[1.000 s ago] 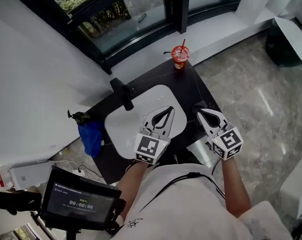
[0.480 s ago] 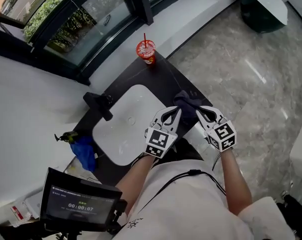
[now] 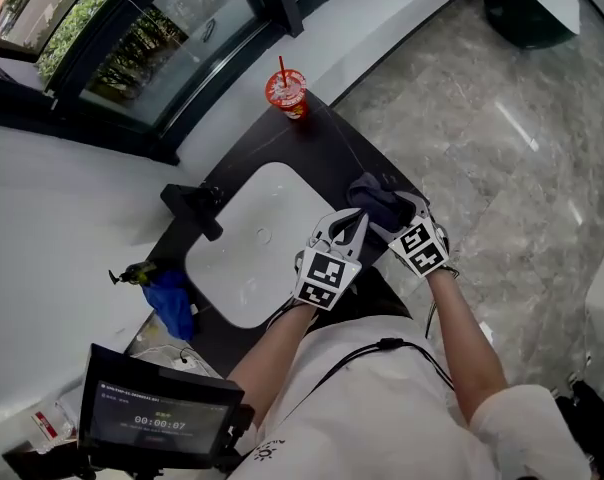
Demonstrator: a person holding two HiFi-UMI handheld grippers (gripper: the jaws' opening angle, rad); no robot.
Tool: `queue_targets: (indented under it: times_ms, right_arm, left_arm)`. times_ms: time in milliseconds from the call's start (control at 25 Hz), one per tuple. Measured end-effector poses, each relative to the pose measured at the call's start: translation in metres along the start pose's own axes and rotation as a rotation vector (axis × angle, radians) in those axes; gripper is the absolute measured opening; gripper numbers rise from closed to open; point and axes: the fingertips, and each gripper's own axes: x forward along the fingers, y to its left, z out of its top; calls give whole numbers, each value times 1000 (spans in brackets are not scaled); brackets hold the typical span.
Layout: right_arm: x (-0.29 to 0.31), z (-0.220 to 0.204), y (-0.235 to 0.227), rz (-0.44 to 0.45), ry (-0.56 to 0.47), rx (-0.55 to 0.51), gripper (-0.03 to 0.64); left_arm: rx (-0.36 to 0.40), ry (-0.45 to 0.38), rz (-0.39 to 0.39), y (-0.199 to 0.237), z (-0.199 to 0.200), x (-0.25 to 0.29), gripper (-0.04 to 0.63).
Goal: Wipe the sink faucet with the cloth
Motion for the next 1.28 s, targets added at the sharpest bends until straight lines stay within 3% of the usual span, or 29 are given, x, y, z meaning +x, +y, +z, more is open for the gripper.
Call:
queue_targets:
  times_ms: [280,560,640,800,1040,1280]
  right_arm:
    - [21,5,5,8,49,-47,305]
    - [25,-18,7,32,137,-107,300]
    - [23,-19,2,20,128,-99,165]
    - [24,-19,-1,18,139,-123,145]
    - [18,-10,-3,15,100,-119,110]
    - [8,35,13,45,-2,-146,110]
  left_arm:
    - [-13,-6,31,10,2,-7,-6]
    - [-29,-12,78,24,4,-17,-6]
    - [-33,-16,93,27,4,-21,-6]
    - [-41,-18,120,31,1,-30,-6]
    - [-55,-24,157,37,-3,-43,-6]
    - [-94,-68,246,55,3,-75,-6]
